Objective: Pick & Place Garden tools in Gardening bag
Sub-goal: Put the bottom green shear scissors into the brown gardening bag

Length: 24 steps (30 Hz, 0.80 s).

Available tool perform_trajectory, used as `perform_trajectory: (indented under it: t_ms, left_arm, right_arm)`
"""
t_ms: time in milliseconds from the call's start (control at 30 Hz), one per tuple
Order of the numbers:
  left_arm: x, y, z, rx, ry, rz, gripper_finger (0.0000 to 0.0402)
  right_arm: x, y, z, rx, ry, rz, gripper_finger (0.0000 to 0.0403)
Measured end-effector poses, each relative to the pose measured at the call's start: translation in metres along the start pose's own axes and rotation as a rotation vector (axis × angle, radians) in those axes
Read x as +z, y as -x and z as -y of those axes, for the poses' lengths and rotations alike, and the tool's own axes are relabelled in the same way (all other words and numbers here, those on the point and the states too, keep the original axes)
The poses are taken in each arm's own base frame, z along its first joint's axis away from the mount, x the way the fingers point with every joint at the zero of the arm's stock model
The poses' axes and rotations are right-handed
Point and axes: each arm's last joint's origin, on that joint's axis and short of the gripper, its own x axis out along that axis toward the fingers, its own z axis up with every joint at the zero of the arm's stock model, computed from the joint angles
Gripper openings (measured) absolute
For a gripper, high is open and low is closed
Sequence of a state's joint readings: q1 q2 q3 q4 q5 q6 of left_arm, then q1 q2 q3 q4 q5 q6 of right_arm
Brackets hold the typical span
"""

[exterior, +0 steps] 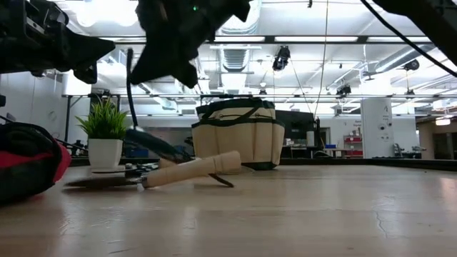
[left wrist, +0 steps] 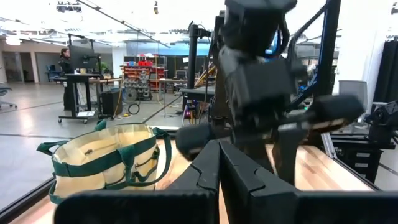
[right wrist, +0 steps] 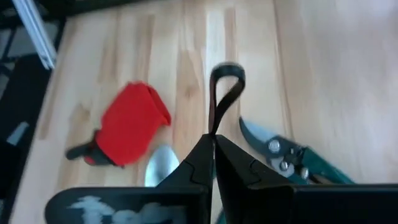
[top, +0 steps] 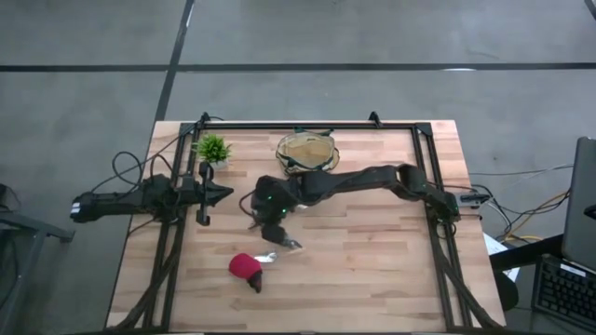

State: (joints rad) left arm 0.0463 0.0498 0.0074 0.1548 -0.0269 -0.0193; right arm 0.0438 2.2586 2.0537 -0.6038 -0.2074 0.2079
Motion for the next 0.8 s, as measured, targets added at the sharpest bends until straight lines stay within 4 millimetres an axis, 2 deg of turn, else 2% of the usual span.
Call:
perform_trajectory:
  t_ms: [200,367,467,800]
  left_arm:
    - [0.000,0.000,0.000,0.000,0.000,0.001,0.0010]
    - [0.000,0.000,0.000,0.000,0.000,0.000,0.0010]
    - [0.000,0.000,0.000,0.000,0.000,0.000,0.0010]
    - [0.000,0.000,0.000,0.000,0.000,0.000,0.0010]
  right_arm:
    - [0.010,0.019,-0.005,-0.012,0.001,0.061,0.0008]
    - [0.012,0.025,-0.005,-0.021,-0.012,0.064,0.0008]
    - [0.008,0.025,0.000,-0.084,-0.018,0.034,0.0008]
    - [-0.026,-0.026,0.053,-0.171,-0.132,-0.103,0.0008]
